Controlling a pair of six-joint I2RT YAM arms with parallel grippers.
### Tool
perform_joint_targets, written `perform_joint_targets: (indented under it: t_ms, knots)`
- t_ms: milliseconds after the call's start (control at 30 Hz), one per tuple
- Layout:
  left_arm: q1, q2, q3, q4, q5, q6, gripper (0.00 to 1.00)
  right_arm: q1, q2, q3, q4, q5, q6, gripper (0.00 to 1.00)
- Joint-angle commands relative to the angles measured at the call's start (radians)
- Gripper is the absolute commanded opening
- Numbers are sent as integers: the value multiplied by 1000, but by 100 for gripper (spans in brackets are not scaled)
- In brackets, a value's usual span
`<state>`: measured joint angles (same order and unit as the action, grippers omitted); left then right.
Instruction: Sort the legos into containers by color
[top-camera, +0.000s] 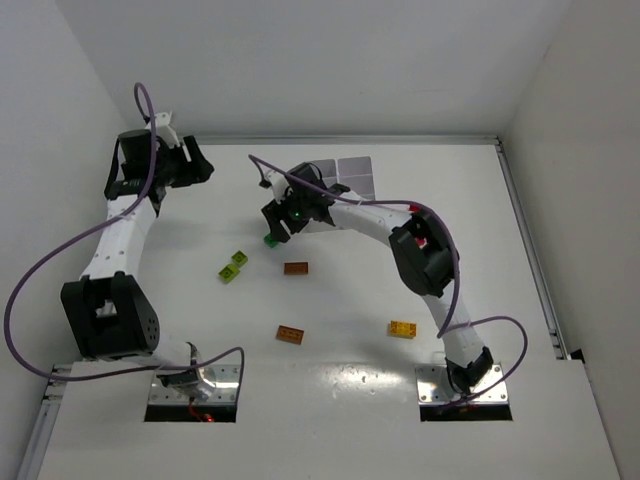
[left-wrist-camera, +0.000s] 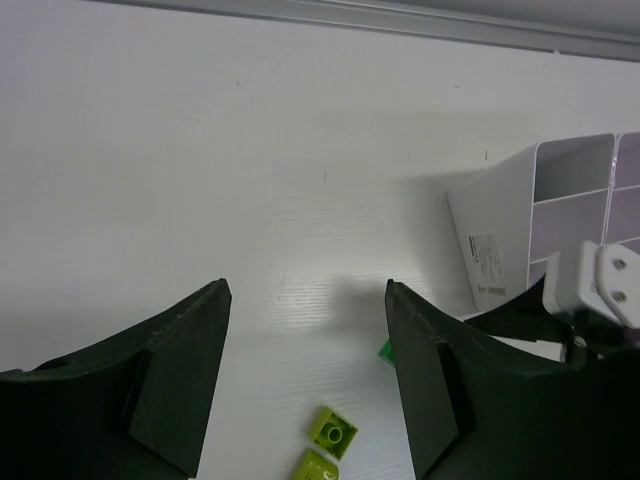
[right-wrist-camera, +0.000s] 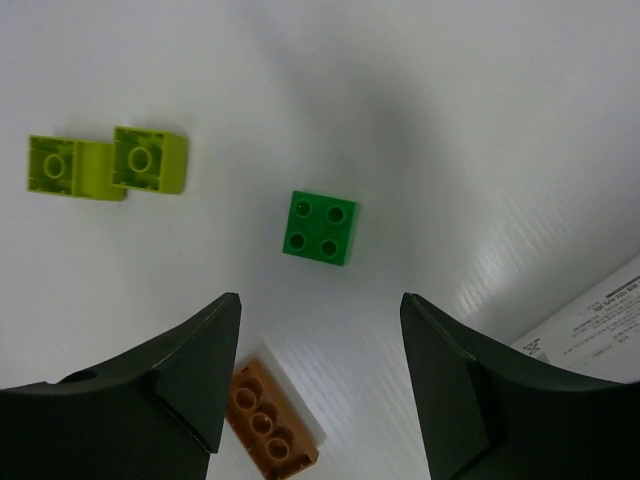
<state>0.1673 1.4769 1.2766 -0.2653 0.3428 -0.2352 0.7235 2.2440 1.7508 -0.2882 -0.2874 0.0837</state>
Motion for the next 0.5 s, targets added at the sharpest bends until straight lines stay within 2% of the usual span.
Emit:
perform_joint_targets:
  t_ms: [0,467]
  knots:
    - [8,-79,-14,9,25,50,69,14,20,84,30,34,39,66]
    - [8,-30,-14,-9,35,68,69,54,118,113,30,99,30,68]
